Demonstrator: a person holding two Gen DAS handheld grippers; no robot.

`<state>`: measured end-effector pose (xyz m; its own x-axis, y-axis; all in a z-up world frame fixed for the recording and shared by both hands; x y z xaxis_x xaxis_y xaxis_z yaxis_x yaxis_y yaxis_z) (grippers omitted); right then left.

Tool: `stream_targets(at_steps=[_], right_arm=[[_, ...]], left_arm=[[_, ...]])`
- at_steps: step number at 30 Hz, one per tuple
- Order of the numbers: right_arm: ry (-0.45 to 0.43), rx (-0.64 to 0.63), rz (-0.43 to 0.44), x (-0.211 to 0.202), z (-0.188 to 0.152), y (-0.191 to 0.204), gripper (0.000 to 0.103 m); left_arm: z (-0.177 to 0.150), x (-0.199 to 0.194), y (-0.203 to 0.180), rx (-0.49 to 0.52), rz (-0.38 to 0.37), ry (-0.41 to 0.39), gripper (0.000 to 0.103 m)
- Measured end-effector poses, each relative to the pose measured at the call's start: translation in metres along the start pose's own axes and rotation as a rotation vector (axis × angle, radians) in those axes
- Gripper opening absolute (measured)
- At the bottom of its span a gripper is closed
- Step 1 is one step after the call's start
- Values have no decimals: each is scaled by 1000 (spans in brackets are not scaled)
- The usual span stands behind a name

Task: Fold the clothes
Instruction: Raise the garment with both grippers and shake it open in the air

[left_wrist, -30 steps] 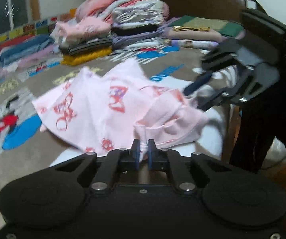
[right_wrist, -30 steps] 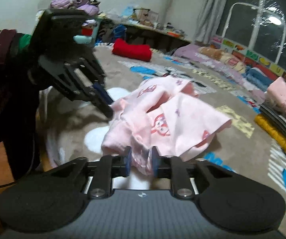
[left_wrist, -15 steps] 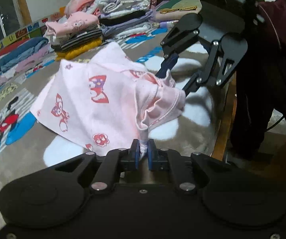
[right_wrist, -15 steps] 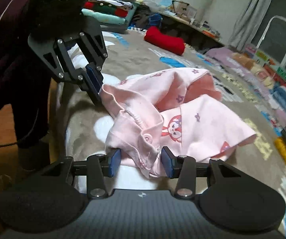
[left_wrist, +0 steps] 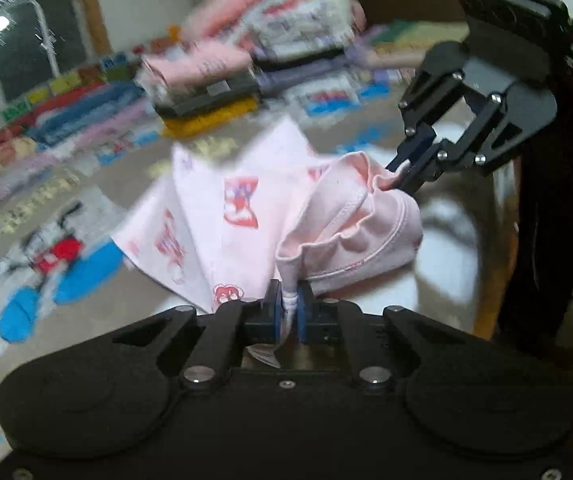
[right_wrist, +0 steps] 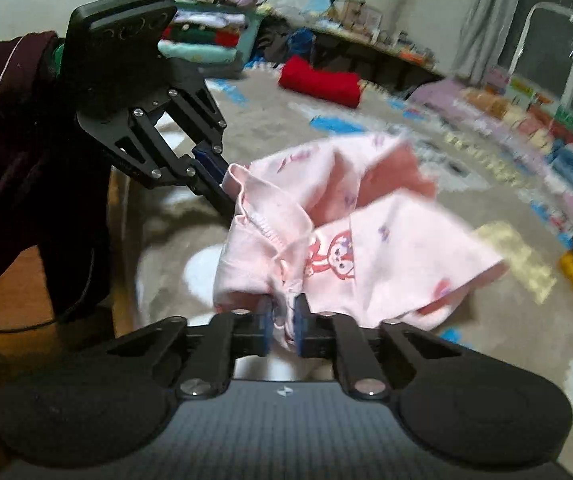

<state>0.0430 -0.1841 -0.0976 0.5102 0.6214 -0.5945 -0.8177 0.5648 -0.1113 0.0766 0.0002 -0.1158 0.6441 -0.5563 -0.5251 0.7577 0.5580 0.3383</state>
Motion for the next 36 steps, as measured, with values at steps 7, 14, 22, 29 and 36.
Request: stream_targets(at_steps=[7, 14, 22, 29, 36], right_arm=[[-121, -62, -123, -49, 61, -25, 10], [-186, -100, -181, -80, 117, -61, 10], [-238, -104, -195, -90, 168, -105, 10], [-245, -76, -195, -78, 196, -150, 10], [-253, -42, -221, -56, 224, -200, 10]], left_arm=[[59, -26, 36, -2, 119, -101, 6], [126, -41, 86, 89, 155, -140, 6], [162, -33, 132, 172, 177, -111, 6], [178, -12, 178, 170, 185, -78, 6], [198, 16, 220, 180, 208, -55, 6]])
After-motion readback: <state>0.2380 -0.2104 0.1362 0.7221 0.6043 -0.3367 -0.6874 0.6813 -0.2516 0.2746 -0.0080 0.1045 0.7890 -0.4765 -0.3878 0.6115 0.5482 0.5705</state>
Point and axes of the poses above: each gripper's, at about its wrist camera, not at the fingertips, and x roughly the way its jaws point, y to its left, z to its top, the point moved 5 cm from there along x, roughly the way its jaws point, and after that the axes turned 8 degrees about x, right-handed, at the moved point
